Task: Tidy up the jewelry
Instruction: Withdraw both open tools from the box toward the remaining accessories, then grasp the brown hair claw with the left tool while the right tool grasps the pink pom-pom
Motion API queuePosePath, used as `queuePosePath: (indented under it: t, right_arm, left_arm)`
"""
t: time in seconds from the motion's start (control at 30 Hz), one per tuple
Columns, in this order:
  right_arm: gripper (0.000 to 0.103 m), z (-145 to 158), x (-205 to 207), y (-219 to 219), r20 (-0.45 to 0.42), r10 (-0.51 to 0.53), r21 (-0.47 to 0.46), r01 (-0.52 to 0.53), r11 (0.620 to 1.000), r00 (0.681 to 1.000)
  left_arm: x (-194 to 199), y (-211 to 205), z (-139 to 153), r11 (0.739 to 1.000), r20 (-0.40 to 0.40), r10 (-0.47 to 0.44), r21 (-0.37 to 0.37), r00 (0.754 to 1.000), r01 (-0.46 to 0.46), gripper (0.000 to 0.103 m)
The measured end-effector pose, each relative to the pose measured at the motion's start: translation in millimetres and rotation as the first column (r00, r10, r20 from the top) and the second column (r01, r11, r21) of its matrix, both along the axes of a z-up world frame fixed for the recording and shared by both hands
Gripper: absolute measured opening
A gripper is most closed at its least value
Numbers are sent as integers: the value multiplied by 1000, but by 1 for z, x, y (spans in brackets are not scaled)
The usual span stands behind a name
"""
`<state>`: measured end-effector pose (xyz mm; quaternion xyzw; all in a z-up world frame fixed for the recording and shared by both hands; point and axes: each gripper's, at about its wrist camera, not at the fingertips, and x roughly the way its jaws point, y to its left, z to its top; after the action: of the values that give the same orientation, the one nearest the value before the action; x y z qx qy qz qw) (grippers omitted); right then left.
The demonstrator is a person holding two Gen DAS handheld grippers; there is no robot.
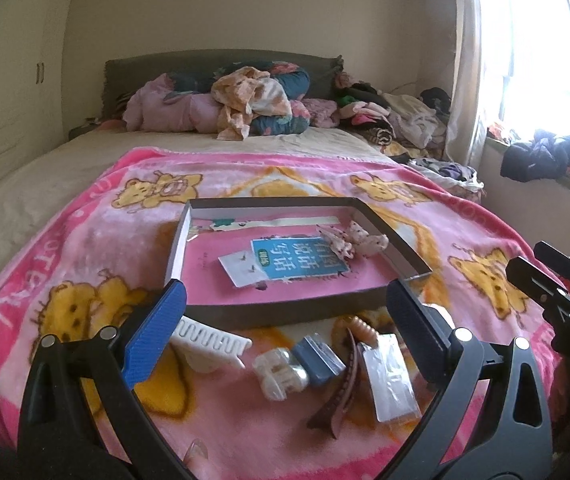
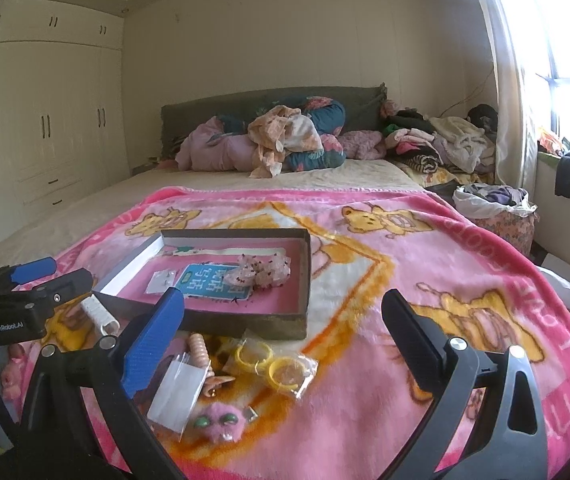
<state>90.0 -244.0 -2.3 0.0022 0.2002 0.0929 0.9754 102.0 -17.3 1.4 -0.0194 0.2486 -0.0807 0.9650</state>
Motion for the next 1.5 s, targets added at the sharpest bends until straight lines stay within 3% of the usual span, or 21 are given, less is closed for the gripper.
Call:
queuePosePath:
  t: [0.67, 1.03, 1.4, 1.5]
  right_arm:
    - [96, -34, -22, -10, -96, 36, -11, -37, 999, 995]
    - [96, -53, -22, -1, -144, 95, -21, -99, 995, 985]
    - [96, -77, -11, 10, -225, 151, -21, -159, 987, 963]
    - [96, -82, -5, 11, -243, 163, -10, -171, 985, 956]
  left_arm:
    - [-20, -17, -35, 995, -103, -75, 58, 992, 81, 90]
    - [-19, -18, -51, 992, -174, -92, 73, 980, 106, 74]
    - [-11, -26, -76, 987, -257, -119, 73, 959, 142, 49]
    - [-9, -25, -80, 988, -270, -121, 64, 955, 144, 48]
